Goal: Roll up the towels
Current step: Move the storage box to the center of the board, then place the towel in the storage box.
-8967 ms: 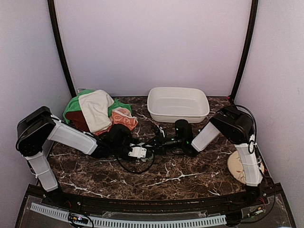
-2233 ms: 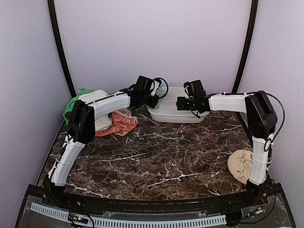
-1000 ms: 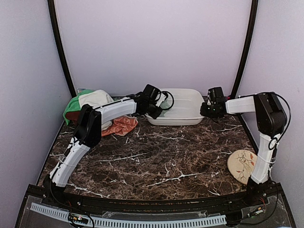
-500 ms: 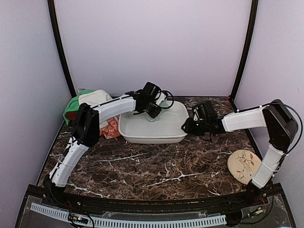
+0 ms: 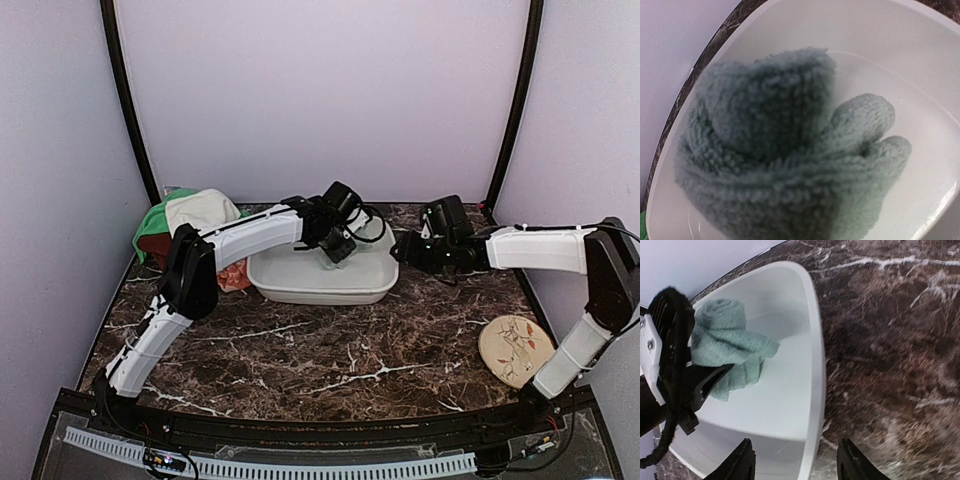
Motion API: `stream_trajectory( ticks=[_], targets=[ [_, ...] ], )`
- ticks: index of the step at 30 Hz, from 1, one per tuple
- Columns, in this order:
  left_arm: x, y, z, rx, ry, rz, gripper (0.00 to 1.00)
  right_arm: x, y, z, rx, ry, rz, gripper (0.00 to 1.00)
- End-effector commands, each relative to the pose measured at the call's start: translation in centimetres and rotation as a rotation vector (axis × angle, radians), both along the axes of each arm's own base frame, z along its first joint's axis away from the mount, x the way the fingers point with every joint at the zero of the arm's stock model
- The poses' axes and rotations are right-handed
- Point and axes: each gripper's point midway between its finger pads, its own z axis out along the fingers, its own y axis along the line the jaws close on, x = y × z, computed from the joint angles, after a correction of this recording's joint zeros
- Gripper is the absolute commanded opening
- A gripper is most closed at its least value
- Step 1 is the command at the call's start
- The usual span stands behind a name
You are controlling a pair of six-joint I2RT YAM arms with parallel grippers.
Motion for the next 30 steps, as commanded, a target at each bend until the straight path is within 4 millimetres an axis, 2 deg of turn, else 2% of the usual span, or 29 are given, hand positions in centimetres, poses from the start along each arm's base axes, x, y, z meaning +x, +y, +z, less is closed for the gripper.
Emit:
stream_trajectory(
  ticks=[1, 4, 6, 8, 11, 14, 17, 18, 23, 26, 29, 30],
  targets=[
    [0.5, 3.5, 3.9, 0.028, -0.018, 0.090, 0.00, 3.4, -1.4, 0.3, -0.094, -0.031, 0.014, 0.51],
    [1.9, 6.2, 5.2, 0.055, -0.057, 0.171, 0.00, 4.4, -0.8, 0.0, -0.113, -0.022, 0.039, 0.47],
    [2.3, 7.2, 6.0, 0.052, -0.073, 0.201, 0.00, 5.1, 0.6, 2.2, -0.042, -0.071, 0.054, 0.47],
    [1.8, 7.1, 6.7, 0.008, -0.043, 0.196, 0.00, 5.1, 1.8, 4.0, 0.038, -0.109, 0.064, 0.50],
    [1.2, 6.9, 7.1, -0.020, -0.020, 0.181, 0.00, 4.1, 2.9, 4.8, 0.102, -0.115, 0.080, 0.53],
    [2.7, 8.1, 7.5, 0.068, -0.137, 0.209, 0.00, 3.4, 2.4, 5.4, 0.099, -0.125, 0.064, 0.54],
    [4.1, 8.1, 8.1, 0.085, -0.221, 0.230, 0.00, 2.8, 1.3, 4.0, 0.089, -0.107, 0.024, 0.55],
    [3.9, 7.5, 7.9, 0.077, -0.220, 0.222, 0.00, 2.5, 0.8, 4.6, 0.098, -0.121, 0.012, 0.55],
    [1.7, 4.0, 3.7, 0.119, -0.174, 0.147, 0.00, 1.7, -0.5, 2.7, 0.081, -0.085, -0.032, 0.54],
    [0.6, 2.5, 0.6, 0.134, -0.101, 0.120, 0.00, 1.2, -1.1, 2.7, 0.076, -0.089, -0.046, 0.54],
    [0.0, 1.2, -1.2, 0.154, -0.087, 0.091, 0.00, 0.8, -1.8, 3.0, 0.072, -0.102, -0.065, 0.54],
    [-0.2, 1.0, -2.7, 0.176, -0.079, 0.079, 0.00, 0.7, -2.0, 3.1, 0.068, -0.102, -0.068, 0.54]
  ],
)
